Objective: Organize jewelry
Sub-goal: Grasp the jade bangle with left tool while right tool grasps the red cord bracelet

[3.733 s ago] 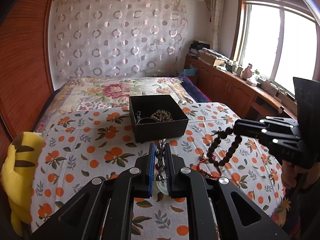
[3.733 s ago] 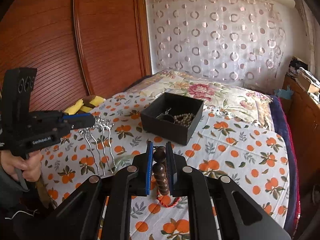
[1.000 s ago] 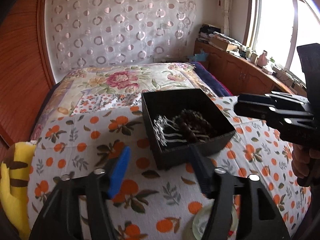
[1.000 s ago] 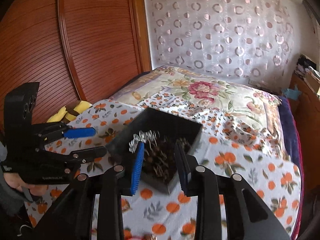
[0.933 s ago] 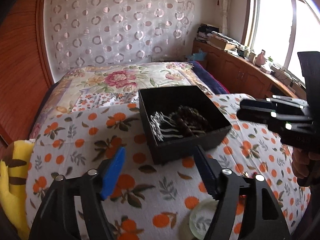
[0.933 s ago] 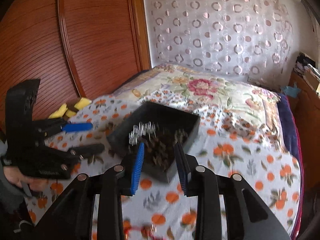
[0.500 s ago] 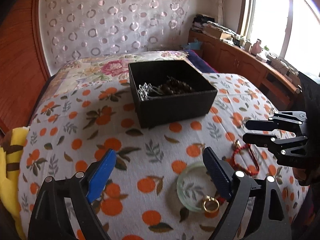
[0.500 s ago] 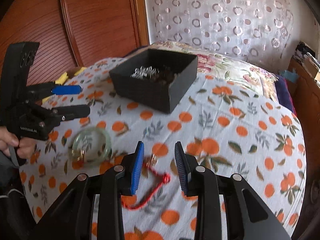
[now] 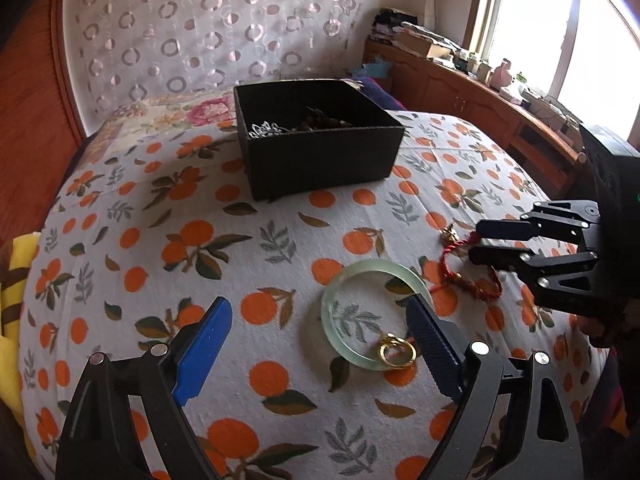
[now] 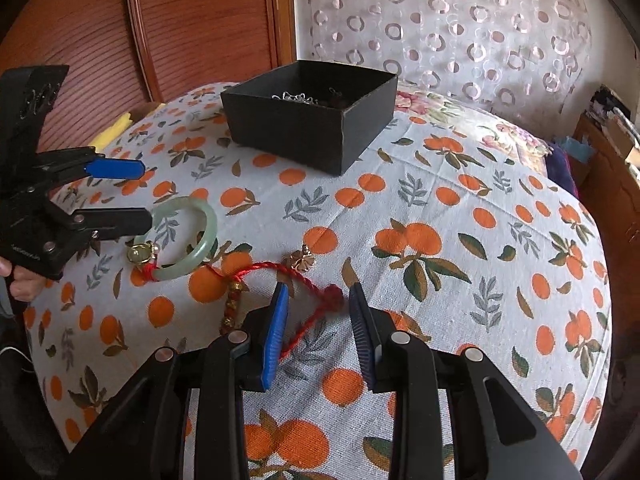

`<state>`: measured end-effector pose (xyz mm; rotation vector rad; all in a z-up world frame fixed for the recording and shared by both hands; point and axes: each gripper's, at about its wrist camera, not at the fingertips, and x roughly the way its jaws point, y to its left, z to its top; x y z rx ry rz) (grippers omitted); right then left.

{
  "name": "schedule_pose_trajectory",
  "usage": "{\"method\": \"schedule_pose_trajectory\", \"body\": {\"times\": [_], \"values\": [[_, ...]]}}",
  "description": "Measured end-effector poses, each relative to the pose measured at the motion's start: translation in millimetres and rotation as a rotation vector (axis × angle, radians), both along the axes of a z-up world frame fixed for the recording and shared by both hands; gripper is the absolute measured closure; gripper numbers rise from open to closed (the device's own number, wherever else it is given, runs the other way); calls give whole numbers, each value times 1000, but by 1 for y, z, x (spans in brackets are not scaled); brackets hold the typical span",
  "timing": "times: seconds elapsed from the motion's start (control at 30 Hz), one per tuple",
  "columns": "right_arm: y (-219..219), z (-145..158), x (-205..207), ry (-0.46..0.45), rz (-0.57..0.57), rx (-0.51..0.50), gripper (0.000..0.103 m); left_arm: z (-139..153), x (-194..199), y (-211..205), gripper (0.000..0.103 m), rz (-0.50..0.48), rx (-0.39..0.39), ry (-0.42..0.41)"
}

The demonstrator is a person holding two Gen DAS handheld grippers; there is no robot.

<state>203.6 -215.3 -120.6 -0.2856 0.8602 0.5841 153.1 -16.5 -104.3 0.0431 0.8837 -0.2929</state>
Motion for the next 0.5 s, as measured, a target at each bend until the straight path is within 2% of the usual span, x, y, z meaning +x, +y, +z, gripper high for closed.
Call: {"method": "schedule_pose_trajectory", "body": {"times": [0.5], "values": [[0,-1,0,-7,7,13,81,-11,3,-37,18,-79,37,38]]}}
